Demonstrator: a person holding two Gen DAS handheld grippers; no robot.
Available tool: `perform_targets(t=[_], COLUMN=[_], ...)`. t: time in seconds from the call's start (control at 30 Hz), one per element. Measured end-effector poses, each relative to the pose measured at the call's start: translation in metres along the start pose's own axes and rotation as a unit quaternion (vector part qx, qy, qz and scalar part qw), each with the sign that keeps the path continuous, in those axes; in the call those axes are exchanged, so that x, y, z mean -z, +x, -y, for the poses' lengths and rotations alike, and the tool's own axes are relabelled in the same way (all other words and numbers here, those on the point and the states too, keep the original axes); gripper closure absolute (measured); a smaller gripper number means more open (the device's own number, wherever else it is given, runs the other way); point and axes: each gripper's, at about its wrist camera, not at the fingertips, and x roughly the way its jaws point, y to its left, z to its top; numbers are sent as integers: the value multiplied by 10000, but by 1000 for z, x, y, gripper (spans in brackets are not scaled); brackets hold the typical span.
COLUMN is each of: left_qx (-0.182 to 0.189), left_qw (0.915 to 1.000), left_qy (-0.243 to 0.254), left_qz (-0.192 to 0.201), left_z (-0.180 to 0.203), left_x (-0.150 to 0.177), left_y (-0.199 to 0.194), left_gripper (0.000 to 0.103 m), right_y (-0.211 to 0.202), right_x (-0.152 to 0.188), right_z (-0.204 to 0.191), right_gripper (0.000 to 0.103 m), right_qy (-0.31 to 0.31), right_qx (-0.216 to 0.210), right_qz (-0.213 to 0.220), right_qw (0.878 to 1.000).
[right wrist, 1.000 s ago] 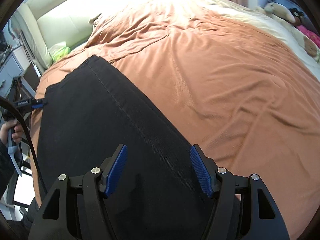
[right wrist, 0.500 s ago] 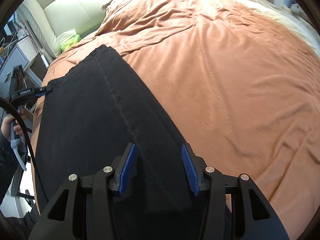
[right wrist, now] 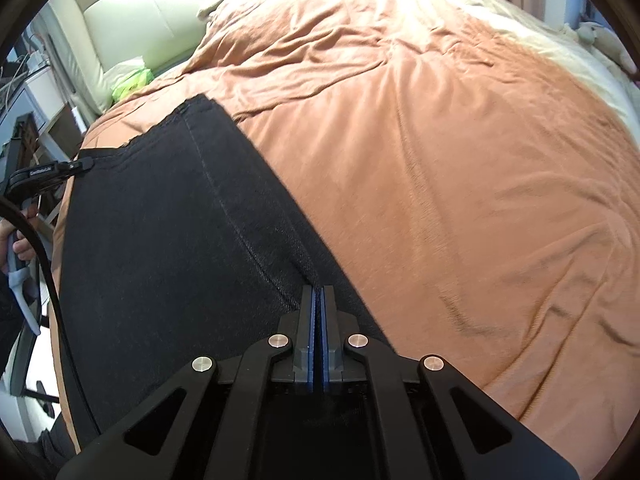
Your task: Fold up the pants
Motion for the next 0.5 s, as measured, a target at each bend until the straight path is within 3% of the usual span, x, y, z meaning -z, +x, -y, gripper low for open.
perform_targets(t=[0.13,0.37,0.5], left_qx=[4,-80,-70], left_qw=[10000,9988,9983], left_qy=[-67,-340,-449], left_qz=[-5,-332,-378], left_z=[-2,-18,-23], left_x=[-3,5,7], left_y=[7,29,15], left_gripper=[99,96,88], right_y=[-1,19,3], right_x=[2,6,12], right_z=[1,-2,-10], right_gripper=[103,103,87], right_qy=[97,416,503], right_qx=[167,282,282], right_qz=[45,-306,-232], right_qw=[9998,9983,9981])
